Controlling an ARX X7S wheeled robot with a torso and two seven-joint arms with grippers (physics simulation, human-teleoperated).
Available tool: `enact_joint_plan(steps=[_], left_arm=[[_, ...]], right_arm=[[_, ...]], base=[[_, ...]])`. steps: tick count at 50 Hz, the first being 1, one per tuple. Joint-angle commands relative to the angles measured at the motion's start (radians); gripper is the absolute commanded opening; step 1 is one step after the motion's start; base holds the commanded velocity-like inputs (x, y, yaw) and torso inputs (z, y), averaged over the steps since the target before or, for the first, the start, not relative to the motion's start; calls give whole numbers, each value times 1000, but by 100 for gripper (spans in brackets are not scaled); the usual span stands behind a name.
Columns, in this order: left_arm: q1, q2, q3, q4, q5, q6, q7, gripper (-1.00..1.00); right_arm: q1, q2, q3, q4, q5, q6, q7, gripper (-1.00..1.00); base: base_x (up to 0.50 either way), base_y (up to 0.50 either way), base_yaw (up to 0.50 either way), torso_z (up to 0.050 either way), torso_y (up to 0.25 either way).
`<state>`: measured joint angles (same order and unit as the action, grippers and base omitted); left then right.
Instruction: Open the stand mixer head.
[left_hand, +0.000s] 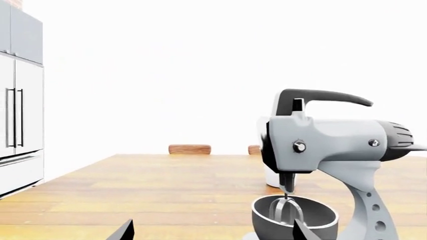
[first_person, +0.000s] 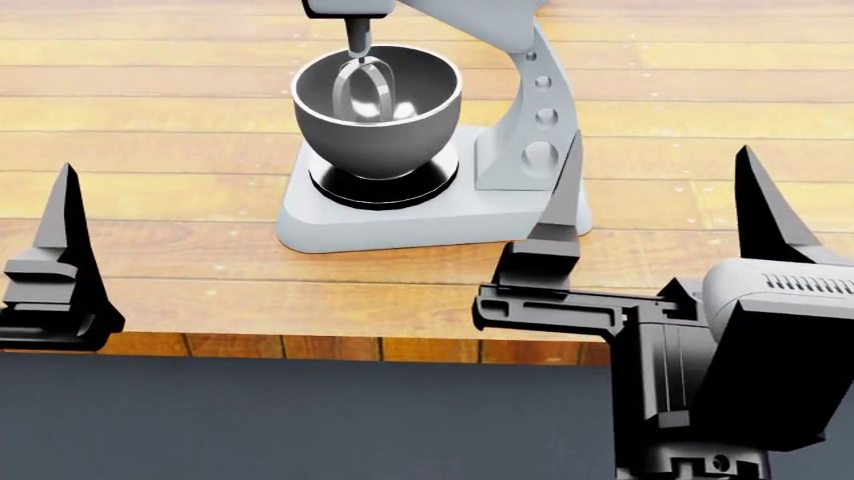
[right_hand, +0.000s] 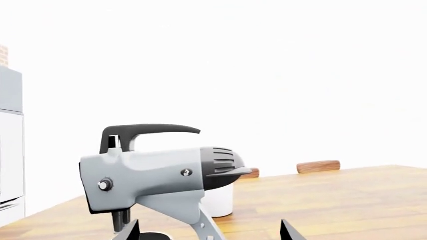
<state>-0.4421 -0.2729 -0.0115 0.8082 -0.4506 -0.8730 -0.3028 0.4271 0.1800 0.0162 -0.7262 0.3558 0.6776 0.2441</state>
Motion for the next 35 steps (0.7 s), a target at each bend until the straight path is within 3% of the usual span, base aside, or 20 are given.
enact_joint_plan(steps=[1, 6, 21, 35], left_arm=[[3, -3, -2, 6, -9, 1, -5, 100], [6, -6, 0, 7, -9, 5, -7, 100], [4, -10, 4, 10, -20, 8, -10, 100], [3, -14, 4, 8, -27, 12, -16, 100]], right_arm=[[4, 9, -5, 0, -4, -4, 14, 100], [2, -4, 22, 3, 32, -13, 9, 100], [-3, 29, -32, 1, -10, -35, 13, 100], [-1, 27, -27, 12, 5, -41, 25, 100]], base=[[0, 0, 0, 0, 0], [3, 0, 0, 0, 0], [487, 0, 0, 0, 0], [113, 0, 0, 0, 0]])
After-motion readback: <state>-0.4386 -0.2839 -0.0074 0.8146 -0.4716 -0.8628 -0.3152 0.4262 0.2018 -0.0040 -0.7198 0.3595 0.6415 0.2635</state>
